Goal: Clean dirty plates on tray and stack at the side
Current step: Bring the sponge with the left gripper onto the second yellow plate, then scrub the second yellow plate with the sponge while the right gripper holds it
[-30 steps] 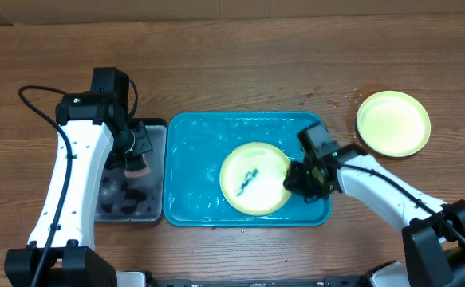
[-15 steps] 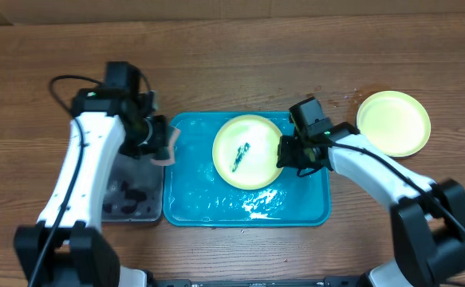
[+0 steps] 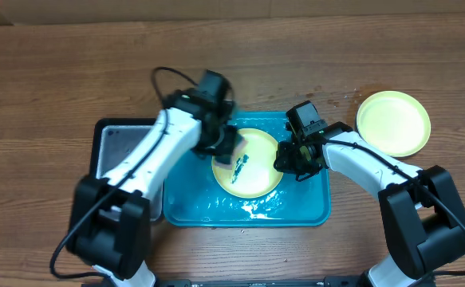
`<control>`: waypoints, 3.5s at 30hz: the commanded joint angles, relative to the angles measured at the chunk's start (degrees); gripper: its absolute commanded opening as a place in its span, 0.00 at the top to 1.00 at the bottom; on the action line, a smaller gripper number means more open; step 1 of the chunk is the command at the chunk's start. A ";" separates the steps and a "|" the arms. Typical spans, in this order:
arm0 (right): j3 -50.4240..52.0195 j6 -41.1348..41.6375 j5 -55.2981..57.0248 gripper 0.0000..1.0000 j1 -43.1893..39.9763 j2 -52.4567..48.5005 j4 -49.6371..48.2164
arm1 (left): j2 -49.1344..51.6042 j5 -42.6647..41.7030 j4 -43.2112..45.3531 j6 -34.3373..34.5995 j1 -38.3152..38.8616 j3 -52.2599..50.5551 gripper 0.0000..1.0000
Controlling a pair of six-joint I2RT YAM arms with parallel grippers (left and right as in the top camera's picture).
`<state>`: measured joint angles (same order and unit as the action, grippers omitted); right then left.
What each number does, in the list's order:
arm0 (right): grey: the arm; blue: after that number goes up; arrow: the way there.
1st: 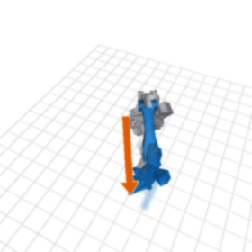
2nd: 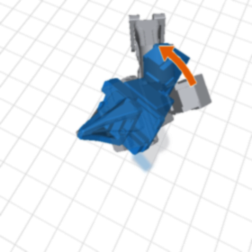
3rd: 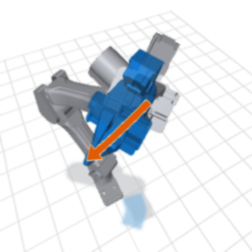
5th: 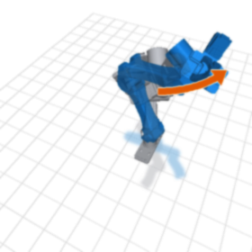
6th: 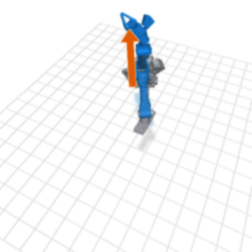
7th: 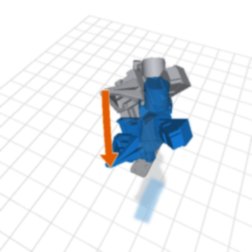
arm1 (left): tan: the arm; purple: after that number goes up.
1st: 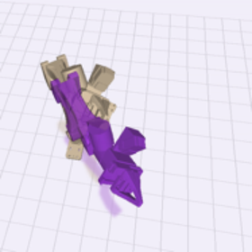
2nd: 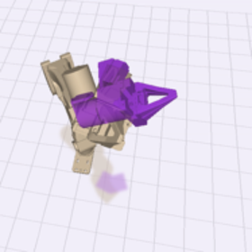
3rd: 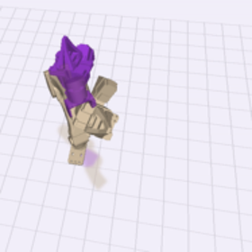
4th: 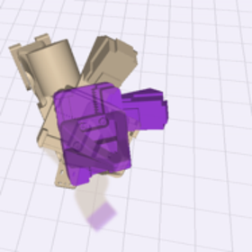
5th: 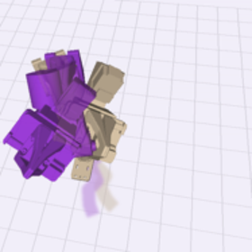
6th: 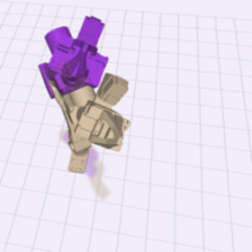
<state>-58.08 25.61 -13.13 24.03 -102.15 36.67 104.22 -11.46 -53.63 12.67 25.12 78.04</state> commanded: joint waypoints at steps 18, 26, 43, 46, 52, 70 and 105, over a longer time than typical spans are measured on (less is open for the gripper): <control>-0.50 -0.59 -2.16 0.96 -0.09 0.39 0.26 | 16.17 -3.58 -1.11 6.62 8.55 0.48 0.96; -0.50 -0.59 -2.14 0.96 -0.09 0.39 0.61 | 16.20 -17.51 2.58 5.66 13.94 1.70 0.96; -0.50 -0.57 -1.97 0.96 -0.11 0.39 2.71 | 16.20 -1.14 9.84 20.76 -0.90 1.70 0.96; -0.50 -0.57 -1.97 0.96 -0.11 0.39 3.13 | 16.20 3.78 9.42 20.76 -3.45 1.70 0.96; -0.50 -0.57 -1.97 0.96 -0.11 0.39 3.78 | 16.20 12.07 3.32 16.85 -4.31 1.70 0.96; -0.50 -0.57 -1.95 0.96 -0.11 0.39 3.61 | 16.20 -29.11 -9.05 -10.51 -2.89 1.73 0.96; -0.50 -0.57 -1.95 0.96 -0.11 0.39 5.03 | 16.06 23.76 -11.04 20.96 4.90 1.81 0.96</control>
<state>-58.06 24.86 -16.27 24.14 -102.17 41.54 118.28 -8.19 -63.75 27.86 30.79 81.54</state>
